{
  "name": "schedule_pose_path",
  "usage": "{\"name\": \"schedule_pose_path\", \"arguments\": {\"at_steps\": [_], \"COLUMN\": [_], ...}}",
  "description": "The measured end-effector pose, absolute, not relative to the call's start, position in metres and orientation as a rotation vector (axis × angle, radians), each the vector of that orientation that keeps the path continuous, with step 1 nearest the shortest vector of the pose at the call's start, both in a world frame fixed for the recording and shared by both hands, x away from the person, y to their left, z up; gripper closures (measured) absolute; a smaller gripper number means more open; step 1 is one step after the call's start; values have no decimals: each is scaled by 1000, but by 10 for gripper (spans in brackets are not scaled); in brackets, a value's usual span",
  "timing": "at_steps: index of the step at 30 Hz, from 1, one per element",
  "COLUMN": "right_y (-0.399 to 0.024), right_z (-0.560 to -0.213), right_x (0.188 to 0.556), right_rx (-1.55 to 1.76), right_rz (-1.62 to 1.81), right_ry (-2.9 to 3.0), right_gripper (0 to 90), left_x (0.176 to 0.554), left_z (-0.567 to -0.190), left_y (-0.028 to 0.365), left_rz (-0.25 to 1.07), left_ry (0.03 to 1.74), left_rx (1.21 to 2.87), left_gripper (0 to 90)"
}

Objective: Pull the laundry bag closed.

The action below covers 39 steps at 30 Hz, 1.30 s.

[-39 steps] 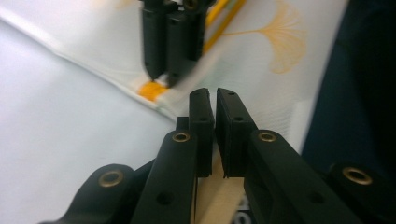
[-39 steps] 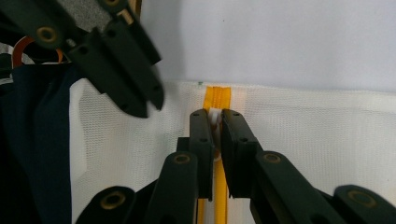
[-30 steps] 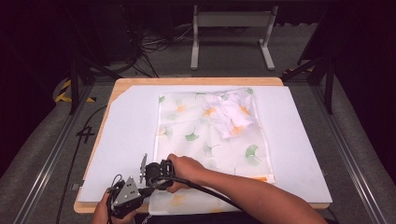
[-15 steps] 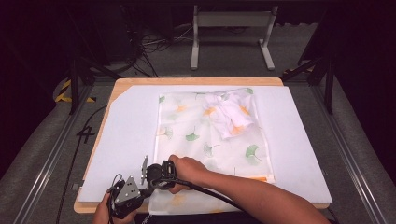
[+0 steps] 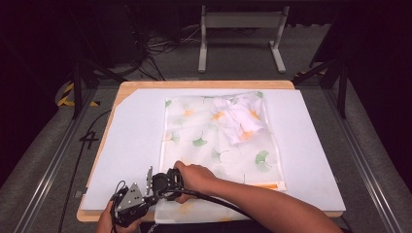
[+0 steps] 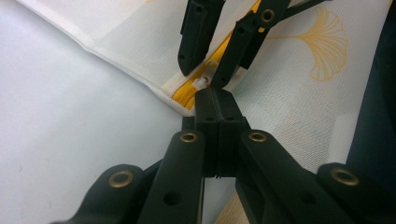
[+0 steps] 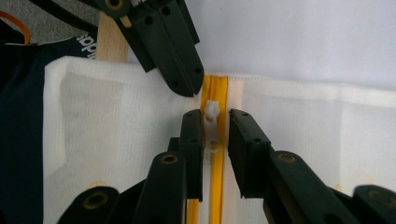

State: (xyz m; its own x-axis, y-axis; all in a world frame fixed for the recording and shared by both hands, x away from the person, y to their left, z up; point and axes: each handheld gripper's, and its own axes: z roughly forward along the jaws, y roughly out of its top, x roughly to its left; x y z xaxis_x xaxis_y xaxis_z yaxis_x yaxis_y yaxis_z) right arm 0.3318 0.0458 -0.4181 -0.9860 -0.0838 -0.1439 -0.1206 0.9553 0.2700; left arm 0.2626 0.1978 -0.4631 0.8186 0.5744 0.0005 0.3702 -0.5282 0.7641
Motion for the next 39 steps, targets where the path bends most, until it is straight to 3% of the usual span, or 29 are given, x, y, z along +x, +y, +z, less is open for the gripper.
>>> {"name": "schedule_pose_path", "arguments": {"at_steps": [6, 39], "right_y": [46, 25], "right_z": [-419, -417], "right_x": [335, 331], "right_rx": [-90, -124], "right_rz": [423, 377], "right_ry": [3022, 2990], "right_gripper": [841, 848], "left_x": [262, 263], "left_z": [-463, -464], "left_y": [198, 199], "left_rz": [323, 312], "left_ry": [693, 701], "left_rx": [2185, 2175], "left_gripper": [900, 900]}}
